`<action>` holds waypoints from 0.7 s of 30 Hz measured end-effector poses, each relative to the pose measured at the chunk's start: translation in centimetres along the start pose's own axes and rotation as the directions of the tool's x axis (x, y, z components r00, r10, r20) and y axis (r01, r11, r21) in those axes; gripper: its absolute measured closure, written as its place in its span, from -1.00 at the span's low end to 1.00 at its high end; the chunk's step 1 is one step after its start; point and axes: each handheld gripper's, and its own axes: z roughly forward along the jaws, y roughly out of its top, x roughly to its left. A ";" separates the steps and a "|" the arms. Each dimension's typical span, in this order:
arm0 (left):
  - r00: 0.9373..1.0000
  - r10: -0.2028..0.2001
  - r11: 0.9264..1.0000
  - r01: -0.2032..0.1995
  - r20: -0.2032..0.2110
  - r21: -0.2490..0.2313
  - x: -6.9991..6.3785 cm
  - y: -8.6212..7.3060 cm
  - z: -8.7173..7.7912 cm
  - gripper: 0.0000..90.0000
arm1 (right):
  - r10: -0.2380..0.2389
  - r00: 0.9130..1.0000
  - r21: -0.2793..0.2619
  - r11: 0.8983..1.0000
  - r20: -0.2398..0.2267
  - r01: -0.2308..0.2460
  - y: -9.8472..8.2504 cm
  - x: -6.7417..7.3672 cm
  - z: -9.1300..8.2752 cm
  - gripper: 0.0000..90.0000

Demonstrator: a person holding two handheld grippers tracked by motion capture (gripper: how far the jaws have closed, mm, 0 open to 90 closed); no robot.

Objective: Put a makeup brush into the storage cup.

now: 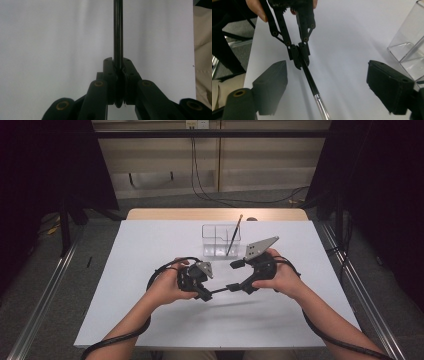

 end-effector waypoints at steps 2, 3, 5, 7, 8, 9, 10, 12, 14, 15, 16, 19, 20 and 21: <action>1.000 -0.004 1.000 0.004 -0.006 -0.009 0.0 -0.1 0.0 0.86 | 0.015 1.000 -0.034 0.999 0.004 -0.014 -0.2 0.0 -0.1 -0.68; 1.000 -0.003 1.000 0.003 -0.003 -0.008 0.0 -0.1 0.0 0.86 | 0.020 1.000 -0.053 0.998 0.011 -0.020 -0.3 -0.1 -0.2 -0.69; 1.000 -0.002 1.000 0.002 -0.001 -0.011 0.0 -0.1 -0.1 0.86 | 0.032 0.999 -0.080 0.996 0.016 -0.031 -0.5 -0.1 -0.3 -0.69; 1.000 -0.004 1.000 0.004 -0.004 -0.016 0.0 -0.2 -0.1 0.86 | 0.042 0.999 -0.104 0.994 0.017 -0.040 -0.7 -0.2 -0.4 -0.70; 1.000 -0.008 1.000 0.007 -0.005 -0.018 -0.1 -0.2 -0.1 0.86 | 0.048 0.999 -0.120 0.992 0.019 -0.046 -0.8 -0.2 -0.5 -0.71; 1.000 -0.007 1.000 0.007 -0.005 -0.020 0.0 -0.3 -0.1 0.86 | 0.053 0.998 -0.128 0.991 0.022 -0.049 -0.9 -0.2 -0.5 -0.71; 1.000 -0.010 1.000 0.010 -0.005 -0.021 -0.1 -0.3 -0.1 0.86 | 0.057 0.998 -0.137 0.989 0.024 -0.053 -1.0 -0.2 -0.6 -0.72; 1.000 -0.010 1.000 0.010 -0.005 -0.024 0.0 -0.4 -0.1 0.86 | 0.066 0.998 -0.156 0.986 0.024 -0.062 -1.1 -0.2 -0.7 -0.72; 1.000 -0.014 1.000 0.013 -0.006 -0.027 -0.1 -0.4 -0.1 0.86 | 0.068 0.997 -0.173 0.983 0.030 -0.062 -1.3 -0.3 -0.8 -0.73; 1.000 -0.014 0.999 0.014 -0.006 -0.029 -0.1 -0.5 -0.1 0.86 | 0.071 0.997 -0.176 0.982 0.031 -0.064 -1.3 -0.3 -0.8 -0.73; 1.000 -0.012 0.999 0.012 -0.006 -0.029 0.0 -0.5 -0.1 0.86 | 0.072 0.997 -0.186 0.981 0.037 -0.064 -1.4 -0.3 -0.9 -0.73; 1.000 -0.018 0.999 0.017 -0.008 -0.033 -0.1 -0.6 -0.2 0.86 | 0.079 0.996 -0.211 0.975 0.042 -0.068 -1.6 -0.4 -1.1 -0.74; 1.000 -0.019 0.999 0.018 -0.009 -0.035 -0.1 -0.6 -0.2 0.86 | 0.077 0.996 -0.210 0.975 0.049 -0.065 -1.6 -0.3 -1.2 -0.74; 1.000 -0.021 0.999 0.020 -0.008 -0.038 -0.1 -0.6 -0.2 0.86 | 0.074 0.996 -0.206 0.977 0.050 -0.062 -1.6 -0.3 -1.2 -0.76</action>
